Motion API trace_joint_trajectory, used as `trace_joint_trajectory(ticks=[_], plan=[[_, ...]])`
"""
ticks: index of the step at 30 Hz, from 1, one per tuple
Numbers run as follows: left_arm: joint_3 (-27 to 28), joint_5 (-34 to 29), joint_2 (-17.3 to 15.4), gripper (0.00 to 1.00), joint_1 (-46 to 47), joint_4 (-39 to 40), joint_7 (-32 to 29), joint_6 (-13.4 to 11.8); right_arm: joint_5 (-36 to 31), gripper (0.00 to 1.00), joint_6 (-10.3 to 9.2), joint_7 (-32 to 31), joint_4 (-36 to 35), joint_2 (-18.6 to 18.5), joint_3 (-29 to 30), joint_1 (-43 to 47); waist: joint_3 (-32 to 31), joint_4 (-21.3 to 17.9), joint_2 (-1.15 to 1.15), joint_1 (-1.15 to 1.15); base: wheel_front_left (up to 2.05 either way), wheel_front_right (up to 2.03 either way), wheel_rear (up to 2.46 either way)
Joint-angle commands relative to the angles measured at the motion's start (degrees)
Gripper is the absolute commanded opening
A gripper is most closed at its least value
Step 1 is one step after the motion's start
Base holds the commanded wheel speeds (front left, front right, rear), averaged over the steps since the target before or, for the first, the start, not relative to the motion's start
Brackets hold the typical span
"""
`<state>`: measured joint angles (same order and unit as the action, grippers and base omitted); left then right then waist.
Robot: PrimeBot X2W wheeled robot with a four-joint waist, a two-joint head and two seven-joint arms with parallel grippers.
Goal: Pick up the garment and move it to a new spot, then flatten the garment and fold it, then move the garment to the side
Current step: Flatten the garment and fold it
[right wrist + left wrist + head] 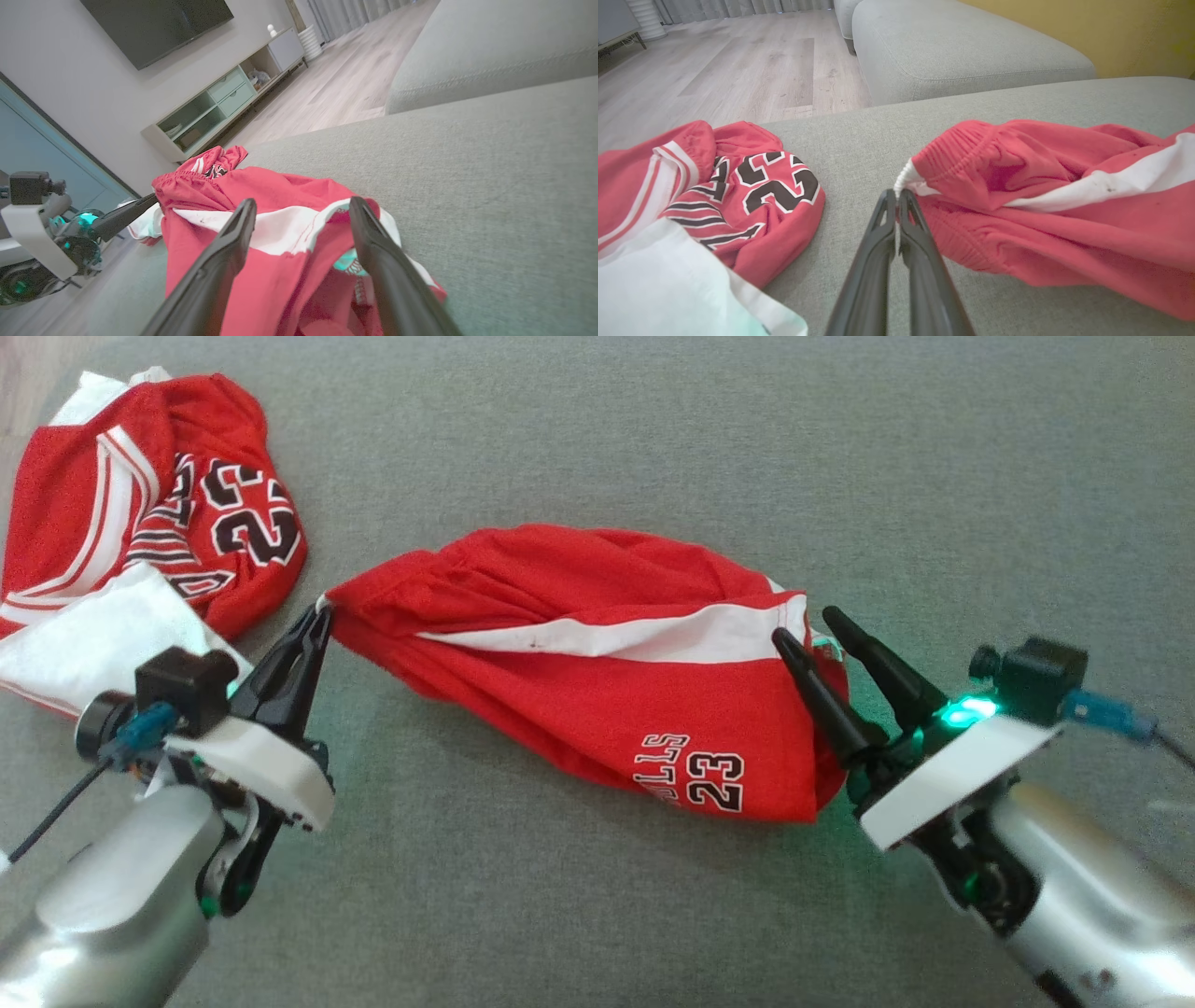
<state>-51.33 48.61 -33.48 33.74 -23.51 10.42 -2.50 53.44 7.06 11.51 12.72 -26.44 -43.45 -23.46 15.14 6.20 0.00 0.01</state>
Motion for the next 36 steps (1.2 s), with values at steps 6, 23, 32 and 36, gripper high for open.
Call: trace_joint_trajectory(ticks=[6,23,32,36], plan=[[2.5,-1.0,-0.9,0.0,4.8,-0.2,1.1,0.5,12.5,1.0,0.43,-5.3,-4.3,-7.0,-6.1,-5.2,0.3,1.4,0.0,-0.01,0.0,0.0,0.0],[1.8,-1.9,2.8,0.0,7.6,-3.2,2.9,2.3,21.6,0.45,0.43,-9.8,-3.1,-11.9,-14.4,-12.9,2.1,4.4,0.0,-0.01,0.0,0.0,0.0],[3.8,-2.5,3.6,0.0,11.0,-1.7,4.0,3.7,20.2,0.0,0.43,-2.7,0.1,-12.6,-13.6,-19.9,4.2,2.9,0.0,-0.01,0.0,0.0,0.0],[5.2,-3.9,4.6,0.0,17.7,0.1,4.2,5.7,19.5,0.0,0.43,0.6,1.2,-15.7,-10.1,-26.1,6.6,0.0,0.0,-0.01,0.0,0.0,0.0]])
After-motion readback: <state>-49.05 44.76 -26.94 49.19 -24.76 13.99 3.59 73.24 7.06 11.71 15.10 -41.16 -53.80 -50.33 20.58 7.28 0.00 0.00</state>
